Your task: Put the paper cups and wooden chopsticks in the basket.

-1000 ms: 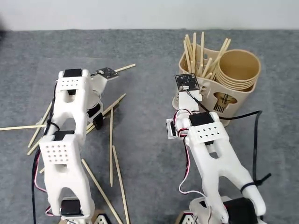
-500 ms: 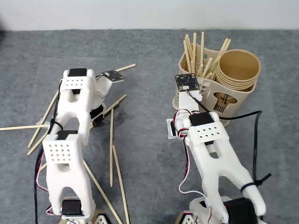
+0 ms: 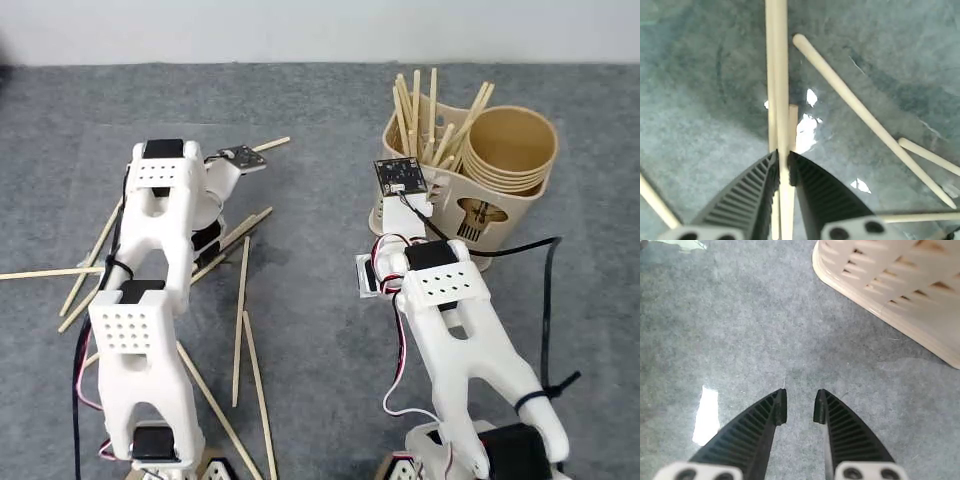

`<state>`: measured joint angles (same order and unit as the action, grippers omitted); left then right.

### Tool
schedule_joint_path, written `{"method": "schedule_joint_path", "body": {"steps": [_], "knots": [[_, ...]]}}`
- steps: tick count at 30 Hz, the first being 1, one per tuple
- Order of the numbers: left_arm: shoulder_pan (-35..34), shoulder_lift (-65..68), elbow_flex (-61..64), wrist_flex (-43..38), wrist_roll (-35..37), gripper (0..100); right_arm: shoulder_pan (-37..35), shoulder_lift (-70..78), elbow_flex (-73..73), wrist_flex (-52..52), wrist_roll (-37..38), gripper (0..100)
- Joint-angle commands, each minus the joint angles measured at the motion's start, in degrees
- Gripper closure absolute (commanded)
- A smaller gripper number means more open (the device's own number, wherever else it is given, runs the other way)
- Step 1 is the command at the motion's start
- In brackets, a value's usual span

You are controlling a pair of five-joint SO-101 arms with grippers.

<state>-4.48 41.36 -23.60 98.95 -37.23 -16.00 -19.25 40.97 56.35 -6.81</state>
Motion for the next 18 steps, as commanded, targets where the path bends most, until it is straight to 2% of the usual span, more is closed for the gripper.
{"method": "schedule_joint_path", "body": {"steps": [1,8,18], "knots": [[0.18,-3.78,0.75,0.62,0.35,99,0.66,-2.51,-0.18,0.48,0.62,89.4],[0.09,-3.78,1.54,-2.64,0.53,98,0.66,-2.51,-0.18,0.48,0.62,89.4],[0.09,1.93,1.19,-2.73,0.62,90,0.66,-2.51,-0.18,0.48,0.62,89.4]]}}
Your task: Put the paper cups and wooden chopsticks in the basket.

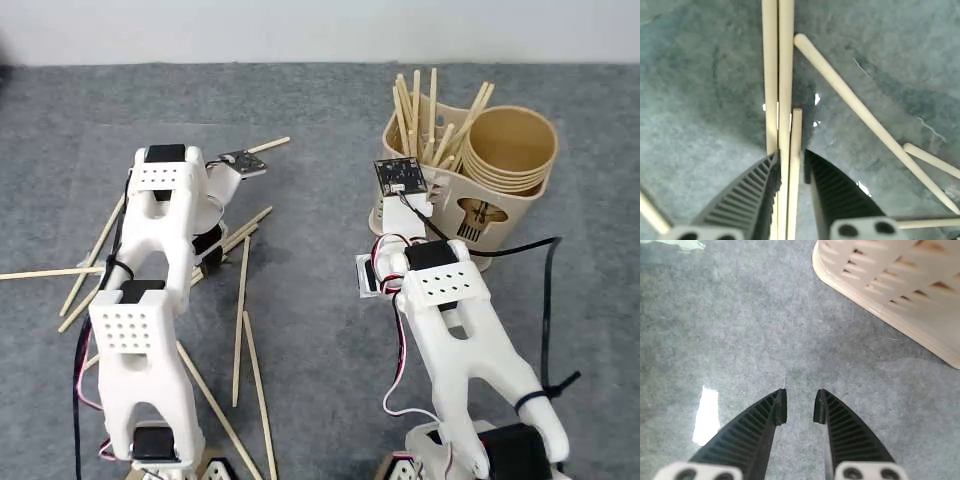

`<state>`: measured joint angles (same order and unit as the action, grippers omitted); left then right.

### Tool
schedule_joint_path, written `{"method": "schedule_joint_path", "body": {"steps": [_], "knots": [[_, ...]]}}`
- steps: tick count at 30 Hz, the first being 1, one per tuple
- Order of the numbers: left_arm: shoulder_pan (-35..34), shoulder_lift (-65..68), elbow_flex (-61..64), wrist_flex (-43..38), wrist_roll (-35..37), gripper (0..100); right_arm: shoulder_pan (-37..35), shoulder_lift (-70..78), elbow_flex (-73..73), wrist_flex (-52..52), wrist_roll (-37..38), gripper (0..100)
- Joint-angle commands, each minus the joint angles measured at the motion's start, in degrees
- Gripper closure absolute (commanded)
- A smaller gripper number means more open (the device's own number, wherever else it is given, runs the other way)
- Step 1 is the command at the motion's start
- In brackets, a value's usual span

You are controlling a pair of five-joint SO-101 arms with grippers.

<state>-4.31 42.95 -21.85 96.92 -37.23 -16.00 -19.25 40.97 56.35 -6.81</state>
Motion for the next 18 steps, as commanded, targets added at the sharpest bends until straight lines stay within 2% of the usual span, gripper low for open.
{"method": "schedule_joint_path", "body": {"steps": [1,5,8,18], "knots": [[-0.09,1.05,-0.57,-0.7,0.62,90,0.66,-2.51,-0.18,0.48,0.62,89.4],[-0.09,2.81,-0.57,-1.58,0.62,91,0.66,-2.51,-0.18,0.48,0.62,89.4],[0.26,3.25,-0.31,-1.85,0.18,99,0.66,-2.51,-0.18,0.48,0.62,89.4],[1.05,0.0,-0.22,0.53,0.26,99,0.66,-2.51,-0.18,0.48,0.62,89.4]]}}
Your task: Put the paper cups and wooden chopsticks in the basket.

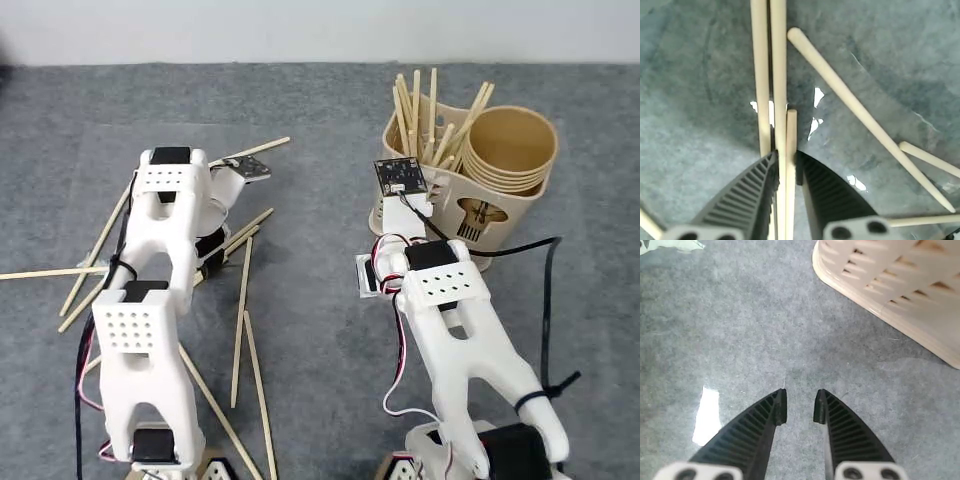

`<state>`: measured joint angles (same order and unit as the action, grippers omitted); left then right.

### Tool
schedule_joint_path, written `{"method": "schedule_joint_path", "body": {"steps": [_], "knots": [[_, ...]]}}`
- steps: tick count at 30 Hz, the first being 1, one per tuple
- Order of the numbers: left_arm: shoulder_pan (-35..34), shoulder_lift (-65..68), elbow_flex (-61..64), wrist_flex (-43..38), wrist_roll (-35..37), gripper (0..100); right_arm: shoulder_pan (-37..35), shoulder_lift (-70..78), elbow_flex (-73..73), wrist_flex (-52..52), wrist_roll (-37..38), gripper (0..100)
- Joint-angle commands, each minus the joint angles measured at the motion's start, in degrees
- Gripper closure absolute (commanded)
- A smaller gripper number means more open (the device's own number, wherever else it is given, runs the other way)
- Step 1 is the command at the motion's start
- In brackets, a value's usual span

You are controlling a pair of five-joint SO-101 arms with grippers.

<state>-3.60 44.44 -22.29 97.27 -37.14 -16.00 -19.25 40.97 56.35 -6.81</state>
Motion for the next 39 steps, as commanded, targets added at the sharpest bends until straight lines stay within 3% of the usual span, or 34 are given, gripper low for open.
{"method": "schedule_joint_path", "body": {"steps": [1,14,20,23,29,39], "knots": [[0.35,-1.93,0.22,0.18,0.26,99,0.66,-2.51,-0.18,0.48,0.62,89.4],[0.0,2.02,0.13,0.26,2.37,88,0.66,-2.51,-0.18,0.48,0.62,89.4],[0.35,2.2,0.22,0.09,2.46,89,0.66,-2.51,-0.18,0.48,0.62,89.4],[0.79,2.64,0.31,-0.09,2.55,99,0.66,-2.51,-0.18,0.48,0.62,89.4],[2.2,1.05,3.21,-2.29,2.46,99,0.66,-2.51,-0.18,0.48,0.62,89.4],[1.76,-16.0,3.38,2.37,2.64,99,0.66,-2.51,-0.18,0.48,0.62,89.4]]}}
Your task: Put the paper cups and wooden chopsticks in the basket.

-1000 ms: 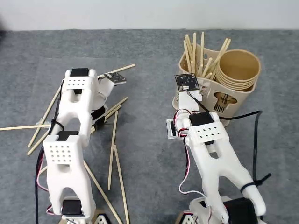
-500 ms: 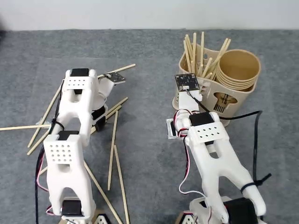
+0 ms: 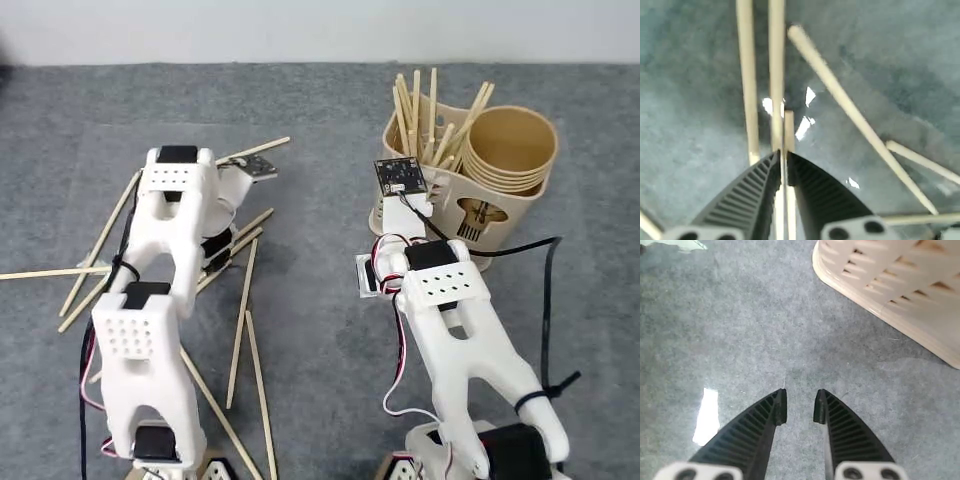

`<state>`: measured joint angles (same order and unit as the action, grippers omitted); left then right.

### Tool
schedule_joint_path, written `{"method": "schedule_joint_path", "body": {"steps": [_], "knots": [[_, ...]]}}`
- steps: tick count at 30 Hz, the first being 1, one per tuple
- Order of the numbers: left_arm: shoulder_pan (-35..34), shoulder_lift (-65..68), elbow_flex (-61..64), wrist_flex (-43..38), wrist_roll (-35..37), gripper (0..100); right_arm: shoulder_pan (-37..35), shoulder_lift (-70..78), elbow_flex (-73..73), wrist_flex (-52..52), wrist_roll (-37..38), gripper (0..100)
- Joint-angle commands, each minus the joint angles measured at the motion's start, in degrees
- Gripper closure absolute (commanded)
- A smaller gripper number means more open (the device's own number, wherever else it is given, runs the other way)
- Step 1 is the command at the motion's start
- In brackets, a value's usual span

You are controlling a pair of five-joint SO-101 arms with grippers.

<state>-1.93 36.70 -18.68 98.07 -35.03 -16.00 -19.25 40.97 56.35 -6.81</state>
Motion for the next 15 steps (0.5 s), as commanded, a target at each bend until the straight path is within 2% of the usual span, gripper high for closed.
{"method": "schedule_joint_path", "body": {"steps": [1,10,15], "knots": [[0.09,-9.76,-0.22,2.02,0.53,99,0.66,-2.51,-0.18,0.48,0.62,89.4],[-1.32,-14.86,-0.22,1.76,2.11,98,0.66,-2.51,-0.26,1.19,0.62,89.3],[-3.16,-10.29,-0.22,-2.9,2.11,86,0.66,-2.51,-0.26,1.19,0.62,89.2]]}}
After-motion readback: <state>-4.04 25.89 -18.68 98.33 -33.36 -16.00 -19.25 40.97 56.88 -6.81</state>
